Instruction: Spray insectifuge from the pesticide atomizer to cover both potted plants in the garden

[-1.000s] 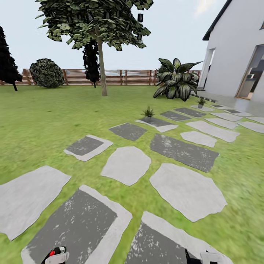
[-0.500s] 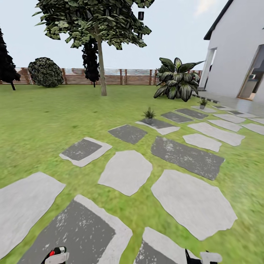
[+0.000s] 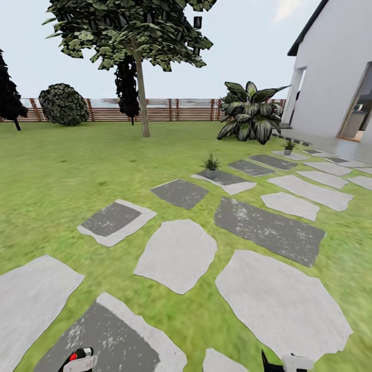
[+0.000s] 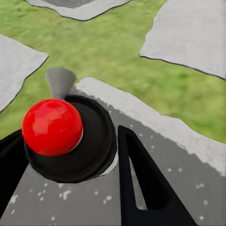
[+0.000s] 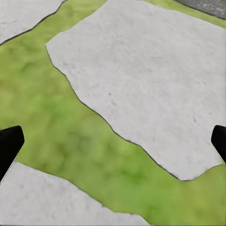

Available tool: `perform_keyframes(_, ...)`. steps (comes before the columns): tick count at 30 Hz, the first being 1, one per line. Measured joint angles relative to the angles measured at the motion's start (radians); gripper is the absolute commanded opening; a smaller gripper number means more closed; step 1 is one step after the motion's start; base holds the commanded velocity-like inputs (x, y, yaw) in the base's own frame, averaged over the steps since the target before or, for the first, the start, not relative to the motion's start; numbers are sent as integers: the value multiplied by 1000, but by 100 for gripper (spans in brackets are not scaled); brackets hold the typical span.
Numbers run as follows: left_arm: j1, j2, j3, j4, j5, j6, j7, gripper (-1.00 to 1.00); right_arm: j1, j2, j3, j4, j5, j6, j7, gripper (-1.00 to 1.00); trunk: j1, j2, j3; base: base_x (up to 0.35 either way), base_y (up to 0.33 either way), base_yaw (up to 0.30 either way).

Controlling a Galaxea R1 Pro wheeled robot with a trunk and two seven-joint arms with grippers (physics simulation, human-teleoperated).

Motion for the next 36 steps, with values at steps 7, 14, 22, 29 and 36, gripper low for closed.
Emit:
perform_keyframes(7, 0, 0, 0, 0, 0, 0, 0, -100, 0, 0, 0, 0, 0, 0, 0, 100, 0, 0, 0, 335, 0, 0)
perform_keyframes(14, 0, 0, 0, 0, 1, 0, 0, -100, 0, 0, 0, 0, 0, 0, 0, 100, 0, 0, 0, 335, 0, 0)
perform_keyframes(22, 0, 0, 0, 0, 1, 0, 1, -100, 0, 0, 0, 0, 0, 0, 0, 100, 0, 0, 0, 335, 0, 0)
perform_keyframes(29, 0, 0, 0, 0, 0, 0, 1, -100, 0, 0, 0, 0, 0, -1, 0, 100, 0, 0, 0, 335, 0, 0)
perform_keyframes(36, 0, 0, 0, 0, 0, 1, 1, -100, 0, 0, 0, 0, 0, -1, 0, 100, 0, 0, 0, 336, 0, 0)
